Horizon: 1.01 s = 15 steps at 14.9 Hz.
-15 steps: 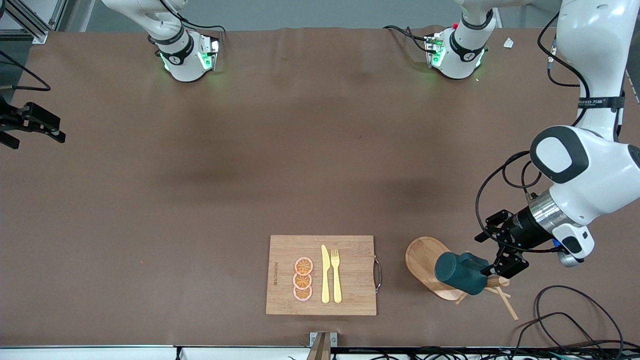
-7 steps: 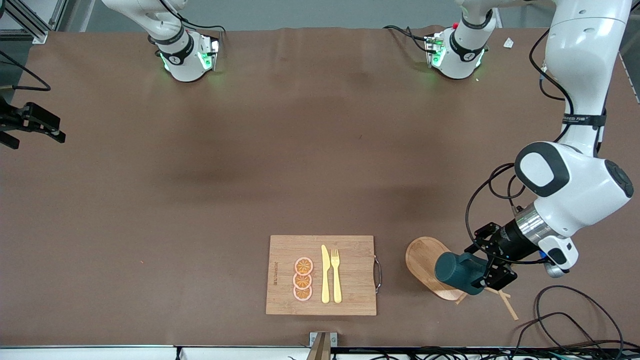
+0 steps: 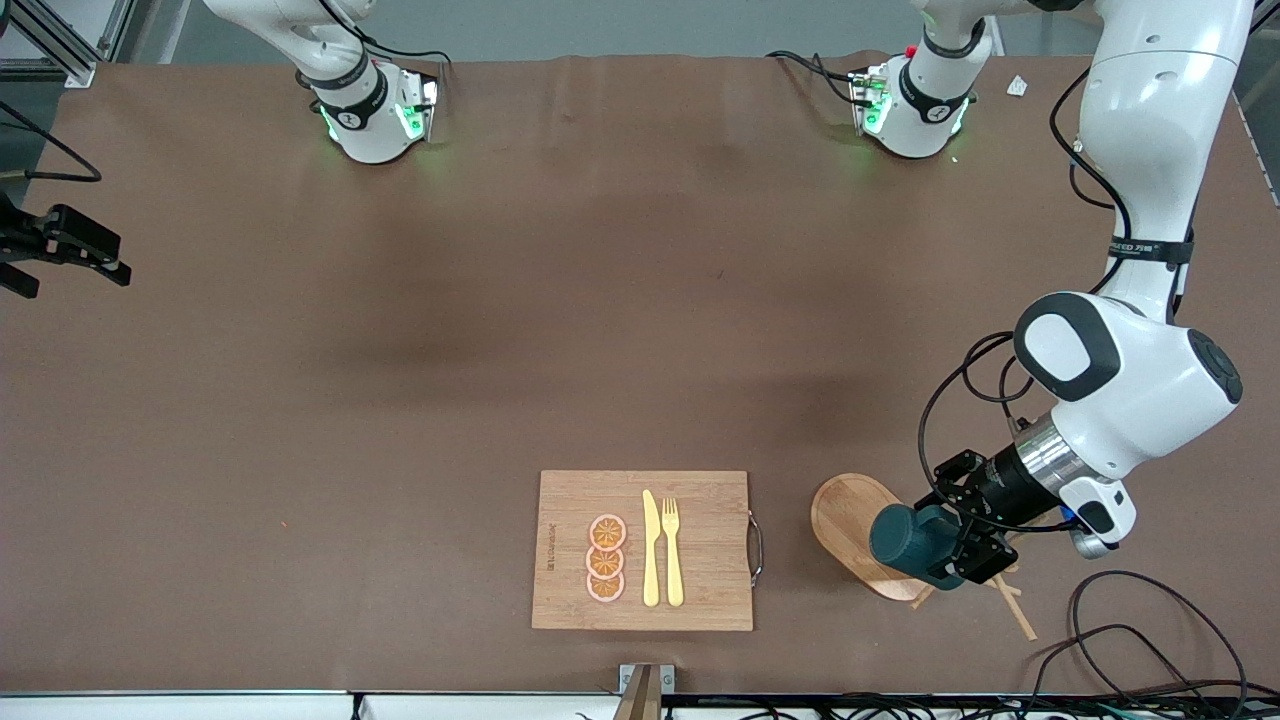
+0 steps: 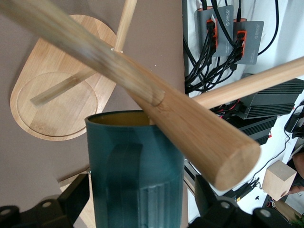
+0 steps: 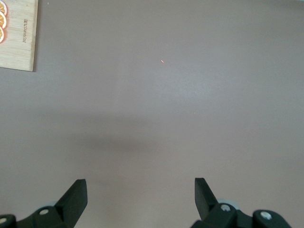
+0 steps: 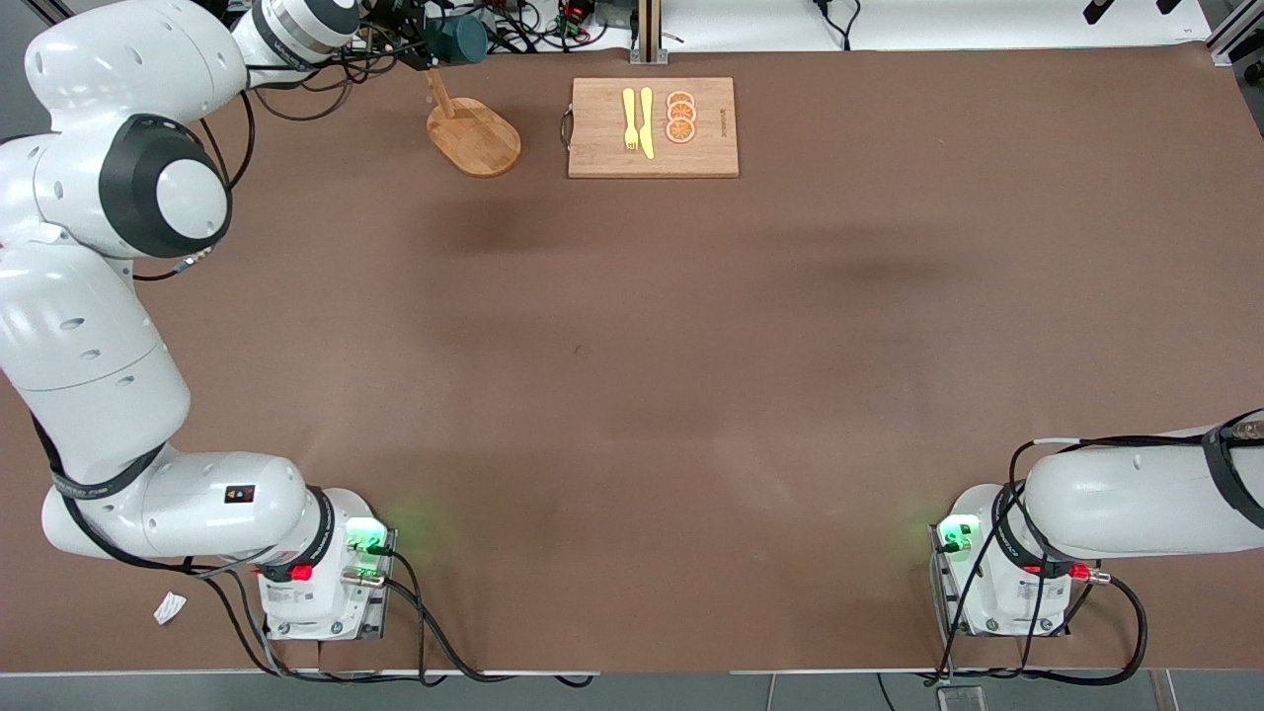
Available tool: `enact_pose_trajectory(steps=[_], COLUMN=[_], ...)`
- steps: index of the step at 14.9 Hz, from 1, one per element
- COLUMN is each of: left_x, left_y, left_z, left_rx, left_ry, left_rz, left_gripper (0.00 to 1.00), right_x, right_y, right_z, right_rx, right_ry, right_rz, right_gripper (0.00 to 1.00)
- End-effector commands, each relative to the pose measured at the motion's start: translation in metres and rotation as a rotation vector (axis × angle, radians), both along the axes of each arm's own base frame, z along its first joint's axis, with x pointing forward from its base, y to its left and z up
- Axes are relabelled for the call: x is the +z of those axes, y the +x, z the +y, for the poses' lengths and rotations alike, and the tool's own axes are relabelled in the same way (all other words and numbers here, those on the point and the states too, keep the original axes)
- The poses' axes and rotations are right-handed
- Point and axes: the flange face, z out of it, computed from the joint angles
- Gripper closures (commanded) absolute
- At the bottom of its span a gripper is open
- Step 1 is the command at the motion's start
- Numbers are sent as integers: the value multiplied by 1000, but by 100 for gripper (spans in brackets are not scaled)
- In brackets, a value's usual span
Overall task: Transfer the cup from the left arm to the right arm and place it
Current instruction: 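Close the left gripper on the teal mug body, then lift the teal mug off the stand with the left gripper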
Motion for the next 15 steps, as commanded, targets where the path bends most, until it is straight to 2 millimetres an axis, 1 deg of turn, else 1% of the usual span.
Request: enact_pose_trajectory(steps=[1, 3, 4, 6, 7, 8, 9, 11, 12, 14, 15], left_x=[-2, -5, -5, -1, 4, 10, 22, 37, 48, 61, 68], left_y=[5, 5, 5, 5, 5, 4, 3, -3, -8, -19, -25], left_z=[-3, -6, -9, -8, -8, -9, -10, -28, -45, -79, -100], left_rx=[20, 22, 19, 24, 24, 19, 12, -16, -36, -60, -76], left_ry=[-23, -23, -23, -24, -25, -23, -16, -22, -24, 7, 45], left_rz=[-5, -9, -10, -14, -18, -28, -42, -50, -50, -38, -43], left_gripper=[10, 15, 24, 42, 46, 47, 47, 47, 47, 47, 47], right_x=[3, 5, 5, 6, 6, 6, 7, 7, 7, 7, 7], right_y=[1, 1, 1, 2, 2, 2, 2, 2, 2, 2, 2], right_z=[2, 1, 1, 2, 2, 2, 2, 2, 2, 2, 2], right_rx=[8, 8, 8, 8, 8, 8, 8, 6, 5, 6, 8], right_ry=[6, 6, 6, 6, 6, 6, 6, 6, 6, 6, 6], right_rz=[1, -4, -4, -5, -5, -5, -7, -7, -7, -7, -7], right_gripper=[0, 0, 0, 0, 0, 0, 0, 0, 0, 0, 0])
